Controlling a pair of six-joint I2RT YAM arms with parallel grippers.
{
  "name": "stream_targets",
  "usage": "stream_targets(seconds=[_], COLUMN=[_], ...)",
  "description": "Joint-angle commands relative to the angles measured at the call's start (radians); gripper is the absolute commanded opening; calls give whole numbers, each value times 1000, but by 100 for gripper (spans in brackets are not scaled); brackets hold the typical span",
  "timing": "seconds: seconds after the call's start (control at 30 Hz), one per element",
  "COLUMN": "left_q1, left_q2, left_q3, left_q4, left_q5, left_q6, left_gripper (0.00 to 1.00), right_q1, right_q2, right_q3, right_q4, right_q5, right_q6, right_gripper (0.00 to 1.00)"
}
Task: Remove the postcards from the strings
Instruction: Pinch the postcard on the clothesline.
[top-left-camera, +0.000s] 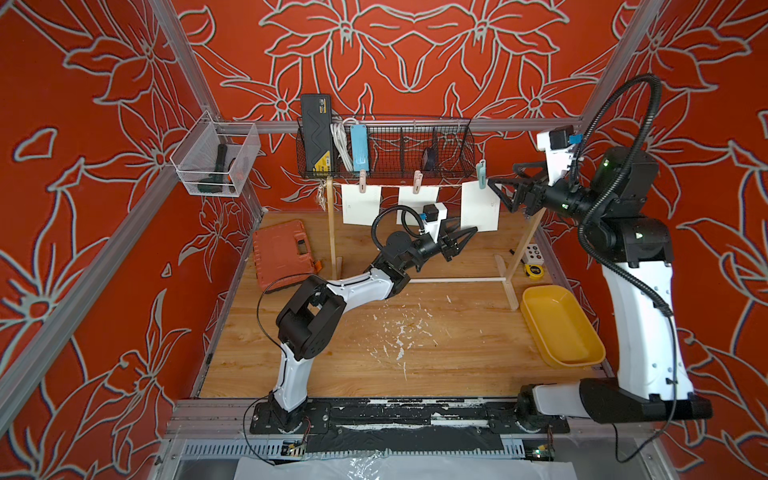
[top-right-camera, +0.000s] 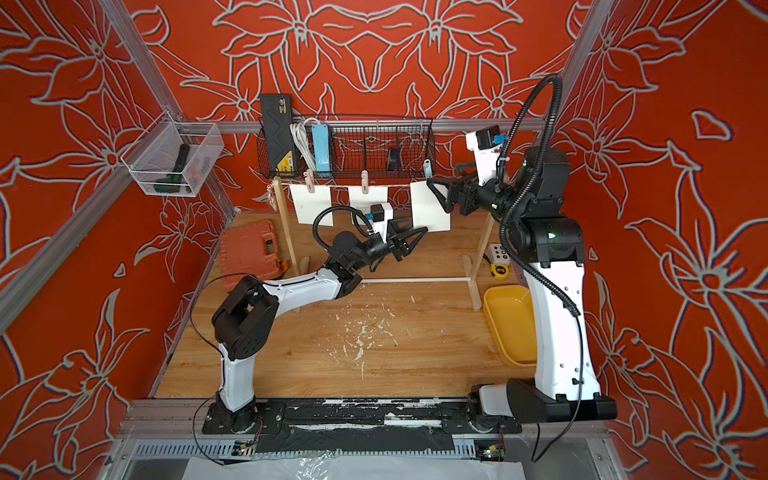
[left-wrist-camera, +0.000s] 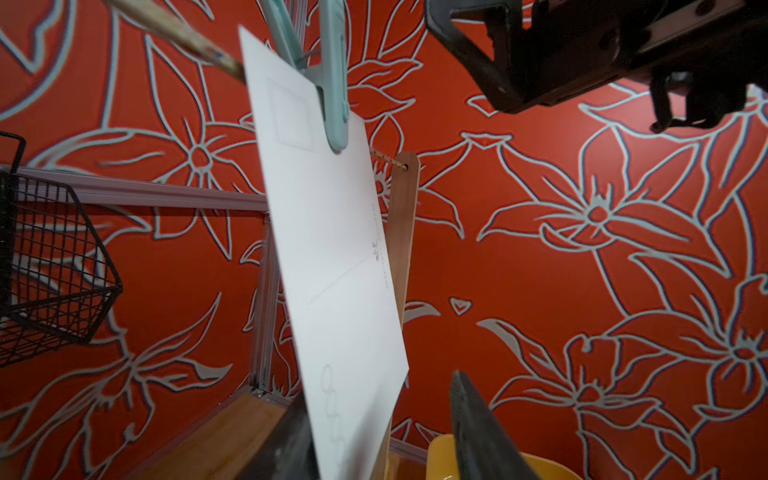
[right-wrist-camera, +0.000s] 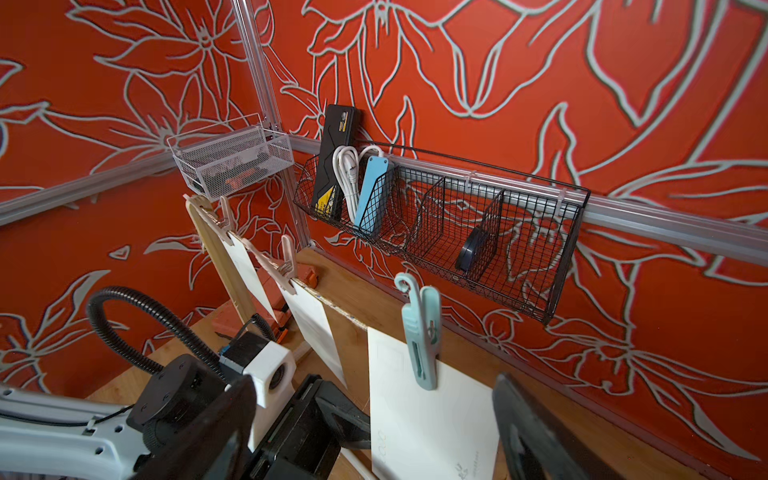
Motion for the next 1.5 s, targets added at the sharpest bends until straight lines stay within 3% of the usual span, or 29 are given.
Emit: stream_targets(seconds=[0.0, 0.23, 0.43, 0.7, 1.13, 1.3, 1.47], left_q1=[-5, -5, -15, -15, 4, 9, 22], left_q2=[13, 65, 71, 41, 28, 17, 12], left_q3=[37, 83, 65, 17, 61, 65, 65], left_q4=[56, 86, 85, 81, 20, -3, -12], left_q5=[32, 77, 115, 82, 73, 71, 100], left_q6=[-25, -87, -94, -81, -52, -48, -61], left_gripper=[48, 58, 58, 37, 1, 0, 0], right_q1=[-6, -15, -25, -35, -41, -51, -75], right_q2=[16, 6, 14, 56, 161, 199, 243], right_q3=[24, -14, -10, 42, 160, 203, 246], right_q4=[-10, 19, 20, -5, -42, -62, -63], right_q5=[-39, -35, -32, -58, -157, -176, -277], right_q6=[23, 24, 22, 29, 51, 39, 41], right_gripper=[89, 89, 89, 87, 87, 86, 85])
